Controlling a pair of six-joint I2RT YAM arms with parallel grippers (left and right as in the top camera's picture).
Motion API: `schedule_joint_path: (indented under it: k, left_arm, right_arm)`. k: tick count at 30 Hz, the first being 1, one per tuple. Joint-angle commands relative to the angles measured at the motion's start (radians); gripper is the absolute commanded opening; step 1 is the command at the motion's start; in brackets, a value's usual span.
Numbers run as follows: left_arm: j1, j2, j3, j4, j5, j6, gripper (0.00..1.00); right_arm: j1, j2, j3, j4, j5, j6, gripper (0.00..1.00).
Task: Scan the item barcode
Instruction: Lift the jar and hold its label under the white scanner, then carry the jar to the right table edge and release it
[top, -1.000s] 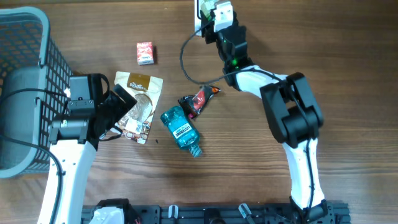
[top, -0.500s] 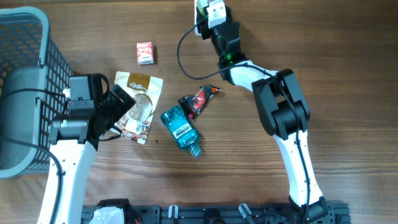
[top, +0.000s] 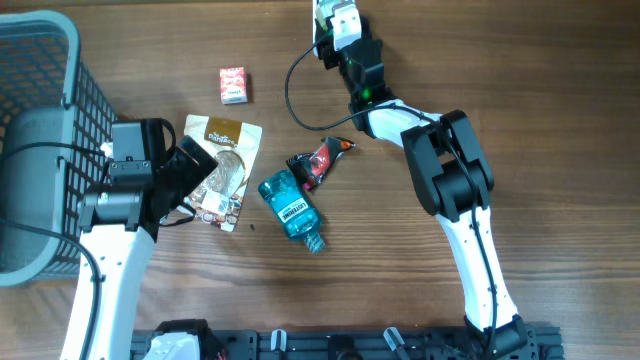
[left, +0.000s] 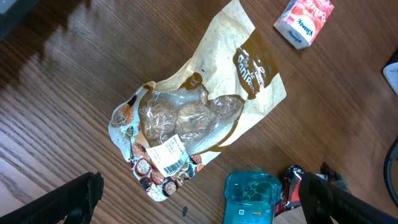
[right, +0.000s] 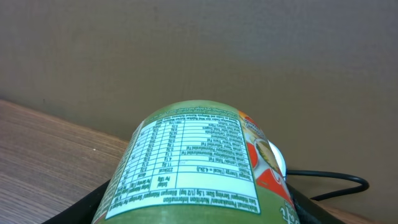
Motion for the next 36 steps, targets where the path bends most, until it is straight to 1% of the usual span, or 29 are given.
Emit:
schedule_joint_path:
  k: [1, 3, 7, 10, 12, 14, 16, 18, 21, 25, 28, 32, 34, 36]
  left_arm:
    - [-0.005, 0.000, 0.003, 0.000, -0.018, 0.020, 1.00]
    - [-0.005, 0.000, 0.003, 0.000, -0.018, 0.020, 1.00]
    - [-0.005, 0.000, 0.003, 0.000, -0.018, 0.020, 1.00]
    - [-0.005, 0.000, 0.003, 0.000, -0.021, 0.020, 1.00]
    - [-0.005, 0.000, 0.003, 0.000, -0.022, 0.020, 1.00]
    - [-0.005, 0.000, 0.003, 0.000, -0.022, 0.020, 1.00]
    - [-0.005, 0.000, 0.003, -0.001, -0.022, 0.020, 1.00]
    - [-0.005, 0.000, 0.003, 0.000, -0.025, 0.023, 1.00]
    - [-0.005, 0.000, 0.003, -0.002, -0.059, 0.023, 1.00]
    - [-0.005, 0.000, 0.003, -0.031, -0.067, 0.024, 1.00]
    - [-0.005, 0.000, 0.003, -0.040, -0.066, 0.024, 1.00]
    - [-0.005, 0.000, 0.003, -0.085, -0.066, 0.024, 1.00]
    - [-0.005, 0.000, 0.003, -0.097, -0.064, 0.024, 1.00]
    - [-0.005, 0.000, 0.003, -0.098, -0.059, 0.024, 1.00]
  right_arm:
    - [0.010, 0.012, 0.043, 0.018, 0.060, -0.066, 0.63]
    - [0.031, -0.005, 0.043, 0.019, 0.067, -0.108, 0.63]
    - [0.069, -0.061, 0.043, 0.005, 0.086, -0.102, 0.63]
    - [0.078, -0.142, 0.043, -0.052, 0.089, -0.101, 0.63]
    - [0.078, -0.216, 0.043, -0.136, 0.093, -0.085, 0.63]
    - [0.072, -0.326, 0.043, -0.281, 0.106, -0.052, 0.63]
    - [0.063, -0.400, 0.043, -0.382, 0.128, 0.002, 0.63]
    - [0.035, -0.492, 0.043, -0.526, 0.151, 0.077, 0.63]
    - [-0.051, -0.620, 0.043, -0.824, 0.156, 0.244, 0.62]
    - [-0.190, -0.716, 0.043, -1.139, 0.156, 0.372, 0.62]
    - [-0.294, -0.734, 0.043, -1.316, 0.155, 0.460, 0.63]
    - [-0.453, -0.733, 0.043, -1.555, 0.140, 0.535, 0.61]
    - [-0.534, -0.733, 0.042, -1.635, 0.137, 0.557, 0.61]
    - [-0.649, -0.726, 0.034, -1.718, 0.136, 0.604, 0.60]
